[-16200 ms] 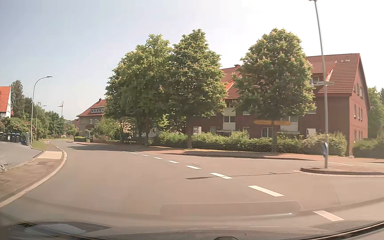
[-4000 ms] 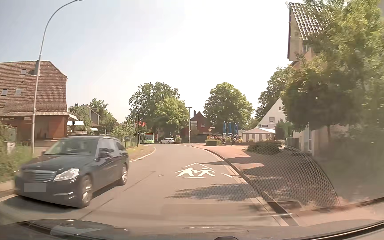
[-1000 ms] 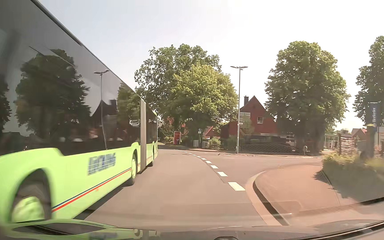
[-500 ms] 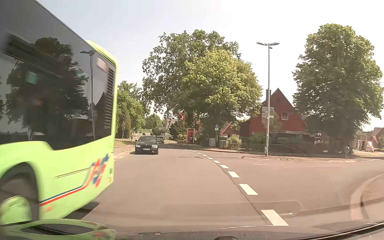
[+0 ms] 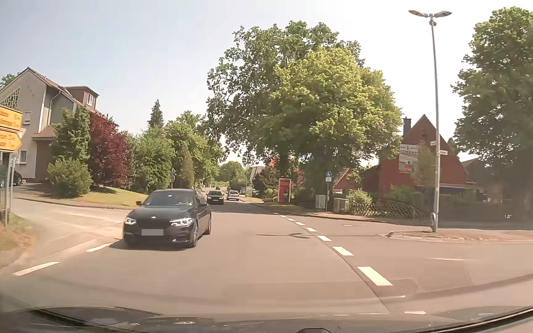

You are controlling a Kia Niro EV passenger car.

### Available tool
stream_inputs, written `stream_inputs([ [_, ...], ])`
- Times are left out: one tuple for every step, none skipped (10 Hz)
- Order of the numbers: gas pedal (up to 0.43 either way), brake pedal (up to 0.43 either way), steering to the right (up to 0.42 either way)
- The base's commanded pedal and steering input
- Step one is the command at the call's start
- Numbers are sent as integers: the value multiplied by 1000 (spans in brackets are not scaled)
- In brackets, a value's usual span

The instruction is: Follow the waypoints while adhering to traffic rules and regulations

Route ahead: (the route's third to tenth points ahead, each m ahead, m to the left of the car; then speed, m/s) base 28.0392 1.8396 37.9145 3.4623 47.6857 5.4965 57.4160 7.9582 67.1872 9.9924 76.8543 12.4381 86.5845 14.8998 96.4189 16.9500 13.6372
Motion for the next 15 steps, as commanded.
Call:
stream_inputs([
  [157, 0, -33],
  [157, 0, -30],
  [157, 0, -28],
  [157, 0, -24],
  [157, 0, -23],
  [157, 0, -23],
  [157, 0, -22],
  [157, 0, -21],
  [157, 0, -21],
  [150, 0, -23],
  [150, 0, -24],
  [150, 0, -26],
  [150, 0, -28],
  [150, 0, -28],
  [150, 0, -28],
])
